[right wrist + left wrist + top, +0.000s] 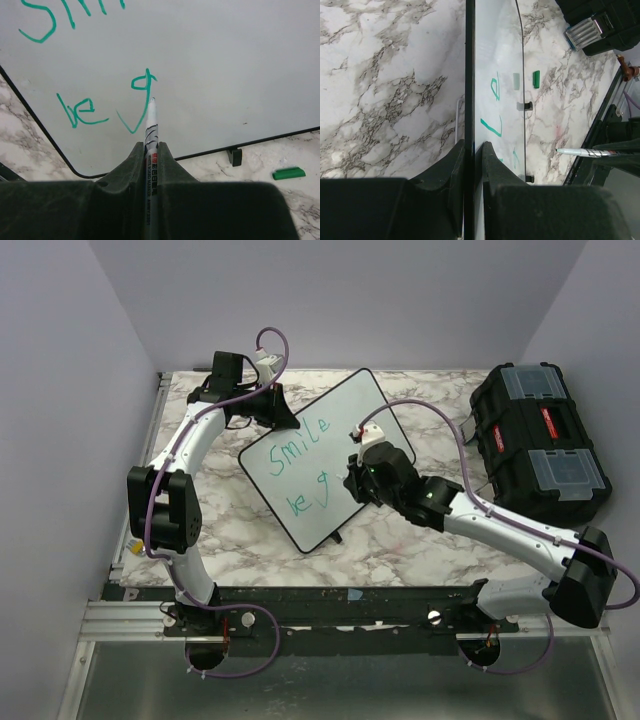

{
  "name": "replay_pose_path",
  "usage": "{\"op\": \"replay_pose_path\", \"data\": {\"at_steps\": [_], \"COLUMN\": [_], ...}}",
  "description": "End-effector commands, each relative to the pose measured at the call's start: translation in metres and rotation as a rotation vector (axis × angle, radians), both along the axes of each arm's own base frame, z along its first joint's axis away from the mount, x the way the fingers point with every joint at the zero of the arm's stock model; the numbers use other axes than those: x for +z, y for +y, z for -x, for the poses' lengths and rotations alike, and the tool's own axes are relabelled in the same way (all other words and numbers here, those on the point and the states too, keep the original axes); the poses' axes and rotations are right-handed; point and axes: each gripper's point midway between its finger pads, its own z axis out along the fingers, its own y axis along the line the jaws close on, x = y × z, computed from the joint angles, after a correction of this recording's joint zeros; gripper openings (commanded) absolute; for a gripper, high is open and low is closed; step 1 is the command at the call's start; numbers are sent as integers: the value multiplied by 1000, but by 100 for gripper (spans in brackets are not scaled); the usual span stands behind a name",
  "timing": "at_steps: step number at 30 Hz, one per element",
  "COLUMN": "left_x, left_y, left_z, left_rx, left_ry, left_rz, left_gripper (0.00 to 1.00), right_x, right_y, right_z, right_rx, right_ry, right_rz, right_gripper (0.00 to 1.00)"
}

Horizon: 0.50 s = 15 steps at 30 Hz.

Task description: Write a sentence on the whiteboard

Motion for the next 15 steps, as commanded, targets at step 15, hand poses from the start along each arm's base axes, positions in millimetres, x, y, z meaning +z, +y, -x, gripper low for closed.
{"op": "replay_pose_path", "data": {"at_steps": [15], "left_x": [-9], "left_y": [7], "left_z": [-9], "left_rx": [2], "left_ry": [-108], "left_rz": [-68], "left_gripper": [0], "right_x": [-16], "right_y": [9], "right_z": [-2], "right_rx": [-1], "right_ry": [4], "right_rz": [-52], "right_gripper": [1]}}
